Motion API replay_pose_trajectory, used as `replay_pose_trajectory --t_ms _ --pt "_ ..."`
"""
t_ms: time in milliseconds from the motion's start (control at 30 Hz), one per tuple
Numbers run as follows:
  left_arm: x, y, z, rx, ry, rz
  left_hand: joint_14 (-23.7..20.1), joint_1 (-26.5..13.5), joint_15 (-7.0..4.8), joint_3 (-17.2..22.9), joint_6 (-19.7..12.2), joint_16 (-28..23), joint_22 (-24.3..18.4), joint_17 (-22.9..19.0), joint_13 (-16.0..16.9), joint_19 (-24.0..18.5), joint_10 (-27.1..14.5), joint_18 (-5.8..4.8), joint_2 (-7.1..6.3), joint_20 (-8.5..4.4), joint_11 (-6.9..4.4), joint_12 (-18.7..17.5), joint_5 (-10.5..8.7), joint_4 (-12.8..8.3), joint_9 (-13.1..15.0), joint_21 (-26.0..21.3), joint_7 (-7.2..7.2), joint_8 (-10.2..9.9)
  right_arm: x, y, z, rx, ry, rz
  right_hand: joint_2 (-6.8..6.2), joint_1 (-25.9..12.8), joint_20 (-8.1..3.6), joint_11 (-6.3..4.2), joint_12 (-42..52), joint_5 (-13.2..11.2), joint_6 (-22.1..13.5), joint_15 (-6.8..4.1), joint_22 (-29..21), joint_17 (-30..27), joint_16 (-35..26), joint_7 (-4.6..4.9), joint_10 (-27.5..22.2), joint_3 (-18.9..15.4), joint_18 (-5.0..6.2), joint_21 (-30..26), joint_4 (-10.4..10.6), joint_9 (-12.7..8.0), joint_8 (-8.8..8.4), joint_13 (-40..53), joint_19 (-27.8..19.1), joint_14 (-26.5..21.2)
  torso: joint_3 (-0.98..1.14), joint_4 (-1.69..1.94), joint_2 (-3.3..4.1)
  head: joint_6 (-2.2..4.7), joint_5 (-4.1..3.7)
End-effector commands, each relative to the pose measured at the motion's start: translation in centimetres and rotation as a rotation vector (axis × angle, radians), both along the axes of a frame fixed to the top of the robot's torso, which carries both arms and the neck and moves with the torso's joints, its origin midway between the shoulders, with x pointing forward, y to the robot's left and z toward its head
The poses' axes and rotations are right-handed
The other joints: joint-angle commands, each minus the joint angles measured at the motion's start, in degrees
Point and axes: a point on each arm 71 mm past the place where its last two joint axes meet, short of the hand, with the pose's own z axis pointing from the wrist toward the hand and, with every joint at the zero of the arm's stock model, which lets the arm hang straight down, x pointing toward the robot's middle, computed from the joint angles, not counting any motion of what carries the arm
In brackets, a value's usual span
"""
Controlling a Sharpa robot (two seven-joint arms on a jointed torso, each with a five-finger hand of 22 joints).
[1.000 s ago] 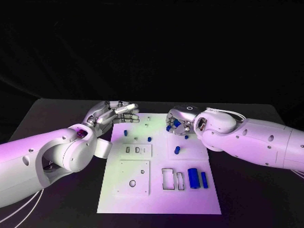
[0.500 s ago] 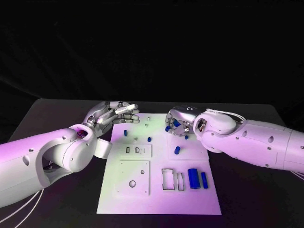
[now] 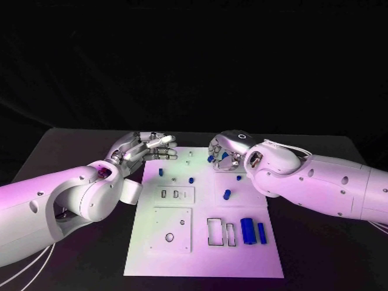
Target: Assemble the parts on the task board
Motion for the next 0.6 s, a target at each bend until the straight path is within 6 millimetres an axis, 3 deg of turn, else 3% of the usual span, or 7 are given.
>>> replay_pose_trajectory --t_ms 33,300,467,600 --pt "0.0 -0.1 0.1 -0.012 -0.002 -0.013 -0.2 -0.3 0.02 -1.0 -0.4 -0.3 0.0 0.1 0.1 -0.3 -0.5 1.01 0.13 0.23 0.07 -0.1 -0.22 -0.4 0.1 -0.3 0.08 -0.3 0.5 0.4 0.6 0.026 -0.047 -0.061 0.30 0.2 -0.04 -0.03 -0.1 -0.2 0.3 -0.43 4.8 0.1 0.3 0.04 0.2 0.2 -0.94 0.3 0.1 0.2 0.33 0.1 0.2 1.7 -0.10 0.12 0.14 0.42 -0.15" --pt "0.0 0.1 0.2 -0.012 -0.005 -0.010 -0.2 -0.2 0.02 -0.9 -0.5 -0.4 -0.1 0.1 0.1 -0.3 -0.6 1.01 0.15 0.24 0.08 -0.1 -0.21 -0.5 0.1 -0.3 0.09 -0.3 1.6 2.3 0.9 0.036 -0.073 -0.070 0.03 0.1 -0.09 0.03 -0.3 -0.1 0.1 -0.43 4.8 0.1 0.4 0.11 0.1 0.3 -0.94 0.3 0.3 0.3 0.28 0.1 0.3 1.7 -0.09 0.07 0.28 0.52 -0.02" --pt "0.0 0.1 0.3 -0.012 -0.008 -0.009 -0.2 -0.2 0.02 -0.9 -0.5 -0.4 -0.1 0.1 0.1 -0.3 -0.6 1.01 0.15 0.24 0.08 -0.1 -0.21 -0.5 0.1 -0.3 0.09 -0.3 2.0 3.2 0.9 0.037 -0.077 -0.072 -0.10 0.0 -0.09 0.07 -0.4 -0.1 0.0 -0.41 4.7 -0.1 0.3 0.15 0.1 0.3 -0.91 0.2 0.3 0.3 0.24 0.0 0.1 1.7 -0.21 0.17 0.37 0.54 0.00" --pt "0.1 0.2 0.4 -0.011 -0.011 -0.006 -0.2 -0.2 0.02 -0.9 -0.5 -0.4 -0.1 0.1 0.1 -0.3 -0.6 1.01 0.15 0.24 0.08 -0.1 -0.21 -0.5 0.1 -0.3 0.09 -0.3 2.2 4.0 0.8 0.037 -0.073 -0.063 -0.21 0.0 -0.09 0.11 -0.5 0.0 -0.2 -0.39 4.6 -0.1 0.3 0.20 -0.1 0.4 -0.89 0.2 0.5 0.4 0.18 0.0 0.1 1.6 -0.13 0.11 0.38 0.39 0.18"
